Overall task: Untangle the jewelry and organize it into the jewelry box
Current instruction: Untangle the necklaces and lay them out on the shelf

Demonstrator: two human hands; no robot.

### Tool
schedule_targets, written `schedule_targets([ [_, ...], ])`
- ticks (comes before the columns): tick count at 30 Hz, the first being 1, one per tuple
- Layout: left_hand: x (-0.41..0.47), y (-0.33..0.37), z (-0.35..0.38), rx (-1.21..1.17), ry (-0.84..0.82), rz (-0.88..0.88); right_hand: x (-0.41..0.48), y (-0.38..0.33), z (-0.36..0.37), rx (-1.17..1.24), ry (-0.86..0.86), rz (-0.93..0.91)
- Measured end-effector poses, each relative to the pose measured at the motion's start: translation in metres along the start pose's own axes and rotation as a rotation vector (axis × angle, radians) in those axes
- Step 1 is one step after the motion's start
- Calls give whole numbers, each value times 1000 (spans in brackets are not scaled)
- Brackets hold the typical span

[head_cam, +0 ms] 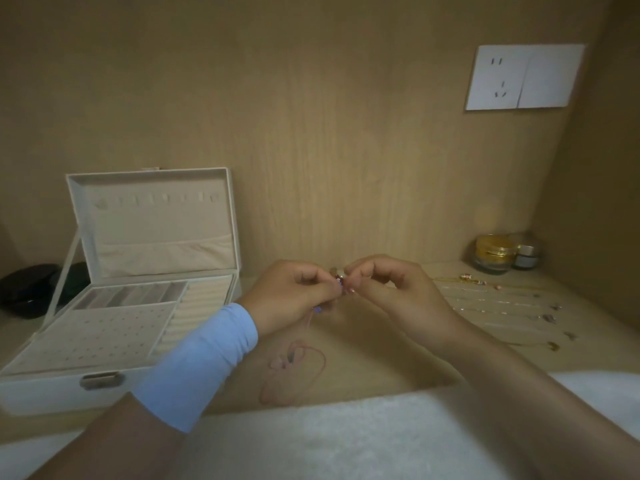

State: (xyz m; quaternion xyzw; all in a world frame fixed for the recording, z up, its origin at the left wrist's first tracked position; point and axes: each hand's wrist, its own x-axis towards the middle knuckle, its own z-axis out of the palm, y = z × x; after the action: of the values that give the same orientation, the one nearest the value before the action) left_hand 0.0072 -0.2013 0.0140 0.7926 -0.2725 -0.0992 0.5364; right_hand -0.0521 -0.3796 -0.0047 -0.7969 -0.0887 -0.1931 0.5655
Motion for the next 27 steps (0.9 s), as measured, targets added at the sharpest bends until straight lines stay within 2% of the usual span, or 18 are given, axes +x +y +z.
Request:
schedule_targets([
  [8,2,-14,3,-117,-17,-46,-2,13,1,-144,36,-1],
  [15,-2,-19,12,-156,42,-39,-9,17,9,-193,131,-76],
  [23,-4,-26,18,-114,116,1,-10,18,12,-135,134,53],
  [27,-8,-29,24,-44,150,66,-10,18,13,-205,152,65],
])
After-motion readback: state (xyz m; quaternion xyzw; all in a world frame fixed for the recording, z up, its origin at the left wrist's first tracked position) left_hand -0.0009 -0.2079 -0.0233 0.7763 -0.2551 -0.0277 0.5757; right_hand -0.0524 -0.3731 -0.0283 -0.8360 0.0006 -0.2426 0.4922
